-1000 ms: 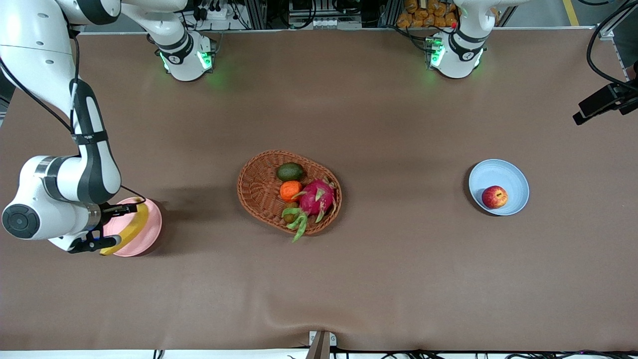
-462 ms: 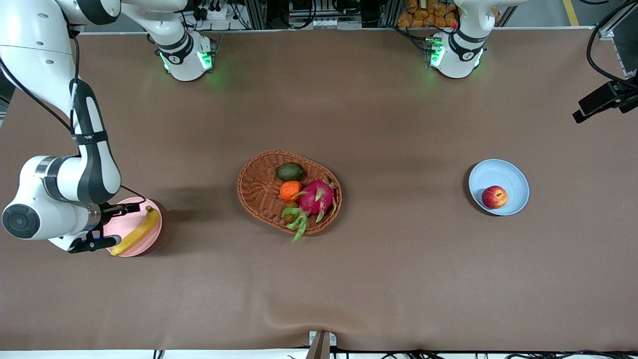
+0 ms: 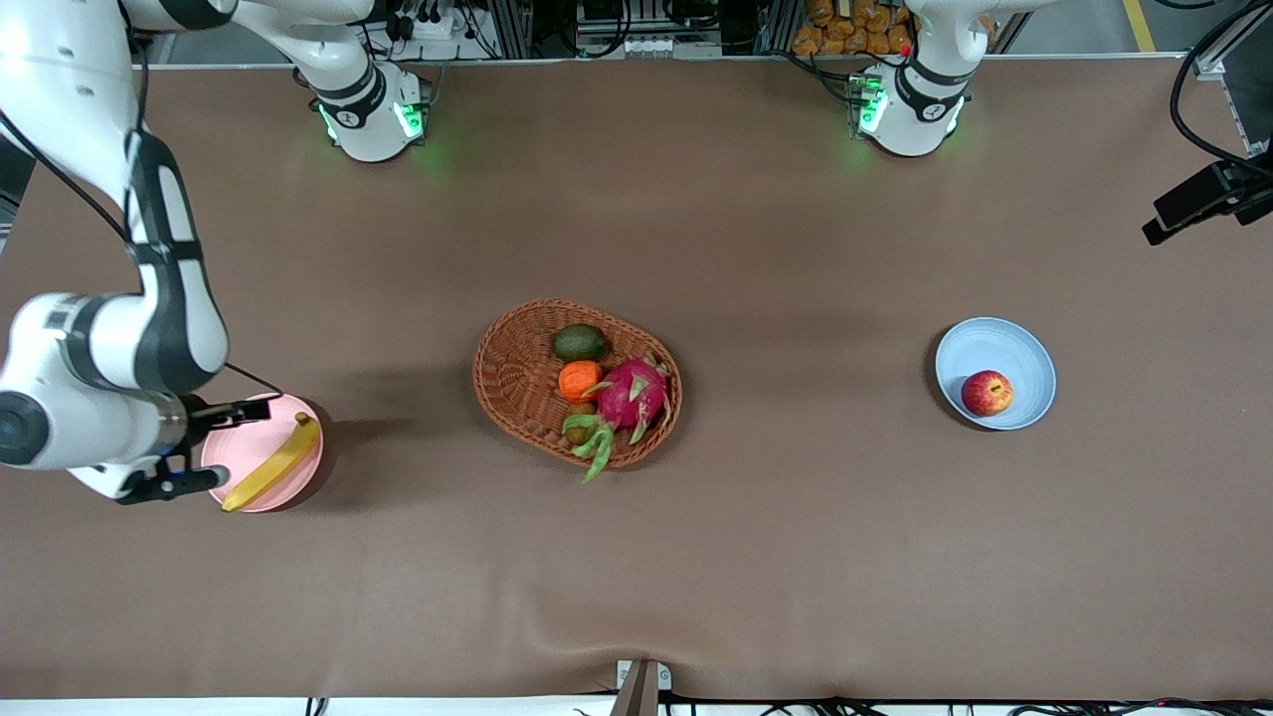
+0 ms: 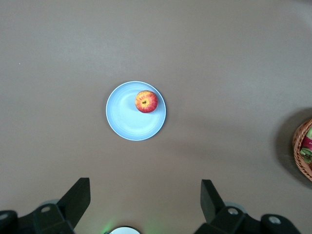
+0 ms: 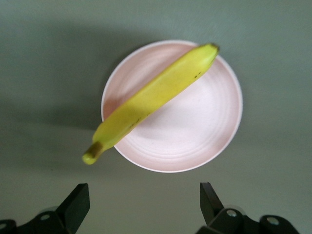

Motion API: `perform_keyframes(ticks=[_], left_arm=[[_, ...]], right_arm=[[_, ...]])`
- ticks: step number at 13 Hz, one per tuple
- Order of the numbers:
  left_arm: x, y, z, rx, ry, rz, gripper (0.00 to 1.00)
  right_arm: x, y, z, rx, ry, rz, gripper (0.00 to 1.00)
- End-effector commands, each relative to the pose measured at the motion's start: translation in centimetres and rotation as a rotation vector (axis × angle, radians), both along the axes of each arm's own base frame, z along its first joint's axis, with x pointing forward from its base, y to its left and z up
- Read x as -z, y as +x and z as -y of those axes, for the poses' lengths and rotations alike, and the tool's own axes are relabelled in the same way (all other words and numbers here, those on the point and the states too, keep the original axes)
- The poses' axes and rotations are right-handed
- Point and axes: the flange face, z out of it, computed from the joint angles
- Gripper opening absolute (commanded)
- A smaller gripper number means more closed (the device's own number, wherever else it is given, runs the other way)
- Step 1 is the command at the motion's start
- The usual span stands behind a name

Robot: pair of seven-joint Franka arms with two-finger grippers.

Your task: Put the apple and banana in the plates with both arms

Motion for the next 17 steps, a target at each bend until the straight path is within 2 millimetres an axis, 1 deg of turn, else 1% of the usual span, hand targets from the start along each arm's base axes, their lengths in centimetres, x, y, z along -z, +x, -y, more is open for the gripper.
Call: perform_keyframes(ticks=[1,2,4,5,6,8,9,10,11,12,14,15,16,17], left_arm=[[-0.5,-0.7,0.0,0.016,-0.009,-0.001,1.00],[-0.4,-0.6,0.0,0.016,-0.009,-0.004,1.00],[-0.5,-0.6,0.0,0.021,-0.007,-0.002,1.00],[-0.3,-0.5,0.0,0.043,-0.008,-0.004,1.00],[-0.2,-0.4,-0.1,0.060,-0.008,-0.005,1.00],[-0.4,-0.5,-0.2,0.060,-0.008,-0.003,1.00],[-0.4,-0.5,-0.1,0.062,-0.008,-0.002,1.00],[-0.4,-0.5,-0.2,0.061,-0.009,-0.002,1.00],[-0.2,-0.4,-0.1,0.062,-0.008,-0.005,1.00],[-0.1,-0.4,-0.2,0.066,-0.007,-0.006,1.00],[-0.1,-0.3,-0.6,0.103,-0.006,-0.005,1.00],[-0.1,-0.3,-1.0,0.100,-0.006,-0.005,1.00],[-0.1,-0.2,-1.2,0.097,-0.006,-0.005,1.00],[0.0,-0.2,-1.2,0.097,-0.004,-0.007,1.00]], right_arm=[[-8.2,-1.8,0.0,0.032,0.050,0.089,1.00],[-10.7,-2.9,-0.1,0.052,0.083,0.087,1.00],[-15.7,-4.6,-0.4,0.074,0.087,0.130,1.00],[-17.7,-5.7,-0.7,0.106,0.082,0.134,1.00],[-19.4,-7.4,-1.2,0.148,0.075,0.118,1.00],[-21.8,-10.4,-1.5,0.175,0.072,0.136,1.00],[-22.9,-11.5,-1.3,0.178,0.074,0.151,1.00],[-24.4,-12.4,-0.7,0.190,0.074,0.172,1.00],[-25.6,-13.0,-0.2,0.203,0.075,0.191,1.00],[-26.5,-13.3,0.0,0.211,0.077,0.205,1.00],[-28.4,-13.9,-0.1,0.223,0.080,0.202,1.00],[-29.2,-14.1,-0.1,0.271,0.074,0.201,1.00],[-29.6,-14.3,0.1,0.327,0.064,0.191,1.00],[-29.5,-14.5,0.6,0.350,0.060,0.174,1.00]])
